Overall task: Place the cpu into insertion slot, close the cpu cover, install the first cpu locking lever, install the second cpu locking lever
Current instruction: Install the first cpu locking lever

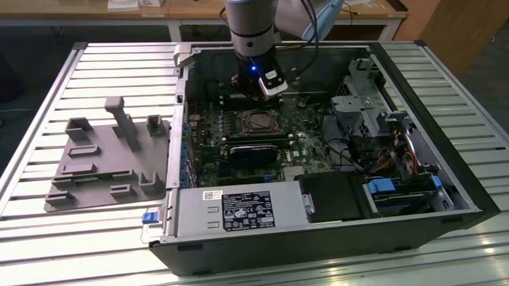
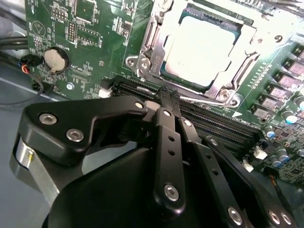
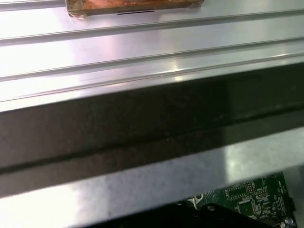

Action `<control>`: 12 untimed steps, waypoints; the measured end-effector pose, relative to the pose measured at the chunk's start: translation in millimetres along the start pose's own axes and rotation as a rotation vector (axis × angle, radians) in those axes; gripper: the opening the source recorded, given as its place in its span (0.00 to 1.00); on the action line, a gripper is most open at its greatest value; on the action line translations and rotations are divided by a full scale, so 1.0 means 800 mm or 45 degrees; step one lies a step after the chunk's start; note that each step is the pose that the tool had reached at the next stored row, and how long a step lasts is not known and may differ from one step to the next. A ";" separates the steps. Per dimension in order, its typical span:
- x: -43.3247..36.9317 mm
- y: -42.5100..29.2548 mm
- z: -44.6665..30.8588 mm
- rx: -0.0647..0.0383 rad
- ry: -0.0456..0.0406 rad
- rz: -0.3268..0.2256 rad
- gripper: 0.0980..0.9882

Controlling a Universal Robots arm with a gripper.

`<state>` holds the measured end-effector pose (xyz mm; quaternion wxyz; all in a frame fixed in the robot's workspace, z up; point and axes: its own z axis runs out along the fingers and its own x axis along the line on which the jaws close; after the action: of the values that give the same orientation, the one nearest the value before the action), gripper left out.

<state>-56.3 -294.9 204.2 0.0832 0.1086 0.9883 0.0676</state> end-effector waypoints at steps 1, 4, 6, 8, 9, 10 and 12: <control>0.000 0.0002 0.0005 0.001 0.000 0.003 0.01; 0.001 0.0012 0.0017 0.003 -0.002 0.012 0.01; 0.001 0.0018 0.0019 0.004 -0.003 0.015 0.01; 0.001 0.0018 0.0019 0.004 -0.003 0.016 0.01; 0.001 0.0018 0.0019 0.004 -0.003 0.016 0.01; 0.001 0.0018 0.0019 0.004 -0.003 0.016 0.01; 0.003 0.0017 0.0020 0.003 -0.008 0.016 0.01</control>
<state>-58.0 -292.9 202.5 0.0859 0.1150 0.9874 0.0665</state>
